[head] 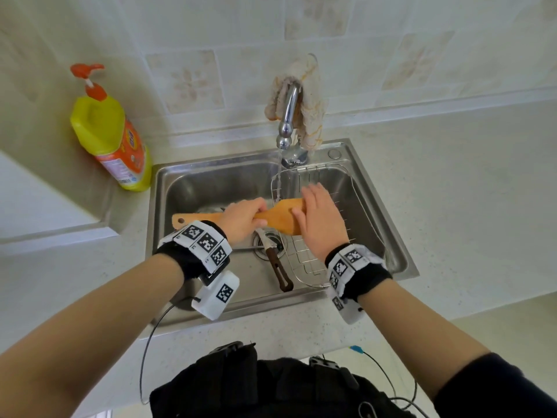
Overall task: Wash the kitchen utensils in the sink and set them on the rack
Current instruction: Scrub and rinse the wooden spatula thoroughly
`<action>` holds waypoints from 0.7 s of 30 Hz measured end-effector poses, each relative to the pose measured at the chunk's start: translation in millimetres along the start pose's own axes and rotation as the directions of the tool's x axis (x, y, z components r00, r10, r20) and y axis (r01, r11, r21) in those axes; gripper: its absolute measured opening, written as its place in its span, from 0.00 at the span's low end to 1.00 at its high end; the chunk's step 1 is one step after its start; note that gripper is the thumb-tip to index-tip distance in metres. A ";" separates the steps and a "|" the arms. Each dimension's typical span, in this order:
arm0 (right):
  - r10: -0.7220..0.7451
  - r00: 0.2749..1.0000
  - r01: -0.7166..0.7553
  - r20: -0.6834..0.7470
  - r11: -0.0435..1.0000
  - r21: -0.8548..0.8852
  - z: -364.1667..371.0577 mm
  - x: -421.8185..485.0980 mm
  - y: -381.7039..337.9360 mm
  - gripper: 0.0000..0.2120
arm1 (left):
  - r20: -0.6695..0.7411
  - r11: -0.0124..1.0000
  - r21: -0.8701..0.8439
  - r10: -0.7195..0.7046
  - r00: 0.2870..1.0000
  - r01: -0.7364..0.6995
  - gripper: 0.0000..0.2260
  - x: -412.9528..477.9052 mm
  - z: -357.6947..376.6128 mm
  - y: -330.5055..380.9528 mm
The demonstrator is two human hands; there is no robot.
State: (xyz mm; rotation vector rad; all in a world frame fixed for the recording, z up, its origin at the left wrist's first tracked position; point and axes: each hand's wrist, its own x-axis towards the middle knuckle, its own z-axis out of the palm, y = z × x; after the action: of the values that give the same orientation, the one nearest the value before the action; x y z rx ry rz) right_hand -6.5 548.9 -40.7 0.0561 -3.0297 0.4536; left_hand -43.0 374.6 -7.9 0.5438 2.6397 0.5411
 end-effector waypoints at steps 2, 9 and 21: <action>-0.033 0.999 0.031 -0.012 0.990 -0.137 5.6 -5.1 -17.9 0.33 | -0.005 0.998 -0.064 0.015 1.000 -0.016 0.10 0.2 0.7 -0.3; -0.018 1.000 0.018 0.000 0.979 -0.201 -1.9 9.7 -14.8 0.35 | -0.018 0.984 -0.170 -0.061 0.998 0.057 0.12 0.3 -2.0 -9.0; -0.090 0.978 0.078 0.187 0.995 0.068 3.1 -0.6 -8.8 0.29 | -0.049 0.998 0.051 0.035 0.998 -0.033 0.11 -13.1 5.4 -29.6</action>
State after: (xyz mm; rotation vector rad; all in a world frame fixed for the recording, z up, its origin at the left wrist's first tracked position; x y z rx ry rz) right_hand -5.7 539.6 -41.2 0.2439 -3.1826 0.5627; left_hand -38.1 345.2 -21.7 0.5986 2.7024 0.5063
